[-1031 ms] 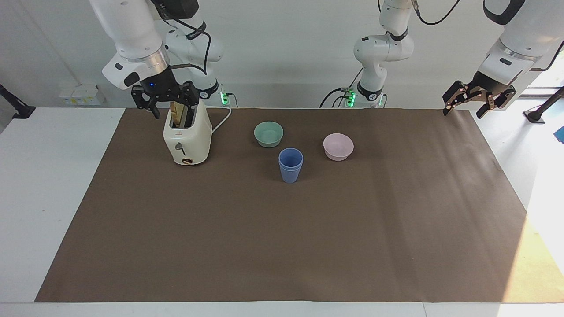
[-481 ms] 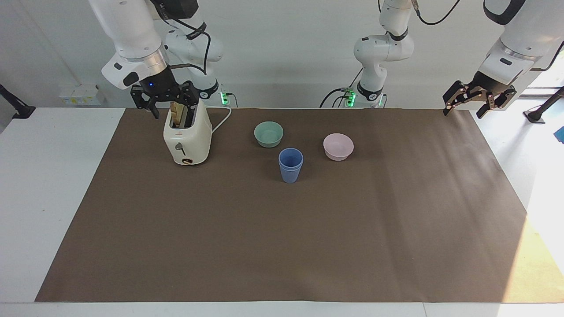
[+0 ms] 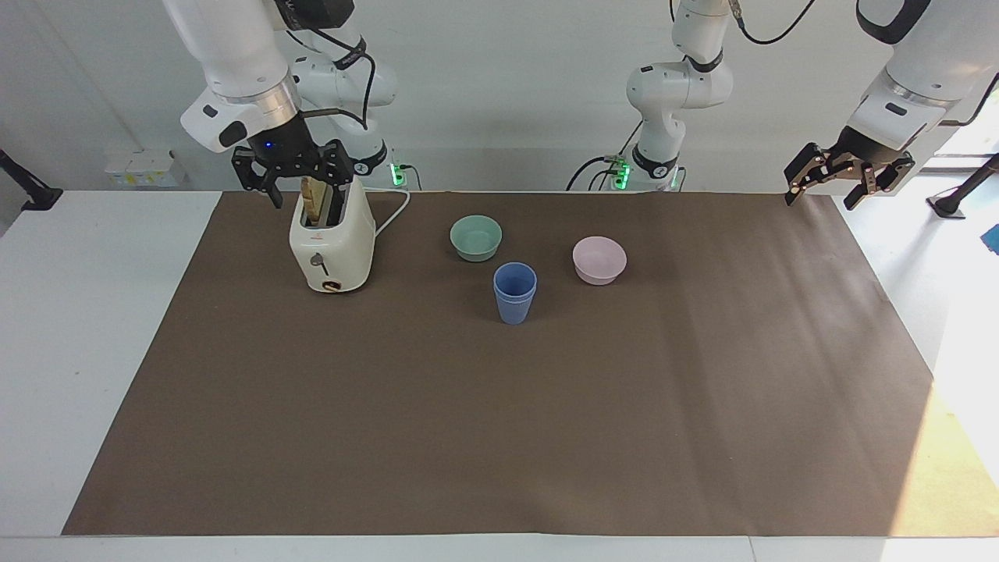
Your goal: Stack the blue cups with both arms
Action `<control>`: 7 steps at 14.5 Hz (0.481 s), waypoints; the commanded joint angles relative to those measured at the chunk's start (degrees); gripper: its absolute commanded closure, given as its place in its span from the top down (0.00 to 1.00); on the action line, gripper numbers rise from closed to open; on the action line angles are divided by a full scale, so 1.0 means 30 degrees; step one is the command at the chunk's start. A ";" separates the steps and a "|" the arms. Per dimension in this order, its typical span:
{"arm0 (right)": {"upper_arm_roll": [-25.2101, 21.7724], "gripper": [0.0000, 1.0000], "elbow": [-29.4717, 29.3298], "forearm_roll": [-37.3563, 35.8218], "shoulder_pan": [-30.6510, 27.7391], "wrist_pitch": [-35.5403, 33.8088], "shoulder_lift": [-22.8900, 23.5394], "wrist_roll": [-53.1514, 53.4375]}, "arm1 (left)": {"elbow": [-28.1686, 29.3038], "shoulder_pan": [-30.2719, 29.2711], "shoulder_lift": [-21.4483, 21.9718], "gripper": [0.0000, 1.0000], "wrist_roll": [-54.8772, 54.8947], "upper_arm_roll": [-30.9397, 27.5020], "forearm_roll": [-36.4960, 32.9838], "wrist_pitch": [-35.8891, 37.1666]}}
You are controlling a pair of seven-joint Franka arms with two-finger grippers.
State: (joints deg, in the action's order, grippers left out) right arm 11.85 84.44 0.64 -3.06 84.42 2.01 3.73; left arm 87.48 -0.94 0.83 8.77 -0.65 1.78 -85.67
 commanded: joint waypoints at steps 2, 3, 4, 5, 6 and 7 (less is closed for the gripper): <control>-0.0286 1.00 0.0094 0.0343 -0.0093 0.0279 -0.0231 -0.0363 | 0.0167 -0.0154 0.0279 1.00 0.0064 0.0041 0.0081 0.0226; -0.0286 1.00 0.0123 0.0343 -0.0123 0.0279 -0.0231 -0.0363 | 0.0167 -0.0154 0.0279 1.00 0.0064 0.0041 0.0081 0.0197; -0.0286 1.00 0.0124 0.0343 -0.0094 0.0279 -0.0202 -0.0363 | 0.0167 -0.0154 0.0279 1.00 0.0093 0.0041 0.0052 0.0197; -0.0286 1.00 0.0153 0.0314 -0.0094 0.0279 -0.0231 -0.0334 | 0.0167 -0.0154 0.0279 1.00 0.0093 0.0041 0.0081 0.0197; -0.0315 1.00 0.0240 0.0285 -0.0123 0.0163 -0.0260 -0.0334 | 0.0167 -0.0154 0.0279 1.00 0.0122 0.0041 0.0081 0.0226; -0.0316 1.00 0.0241 0.0285 -0.0355 0.0249 -0.0232 -0.0334 | 0.0167 -0.0154 0.0279 1.00 0.0122 0.0041 0.0052 0.0226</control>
State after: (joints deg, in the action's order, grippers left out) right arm 11.13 84.29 0.68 -3.04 84.43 1.98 3.73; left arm 87.48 -0.94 0.83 8.77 -0.65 1.78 -85.67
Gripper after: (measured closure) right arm 0.000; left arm 0.000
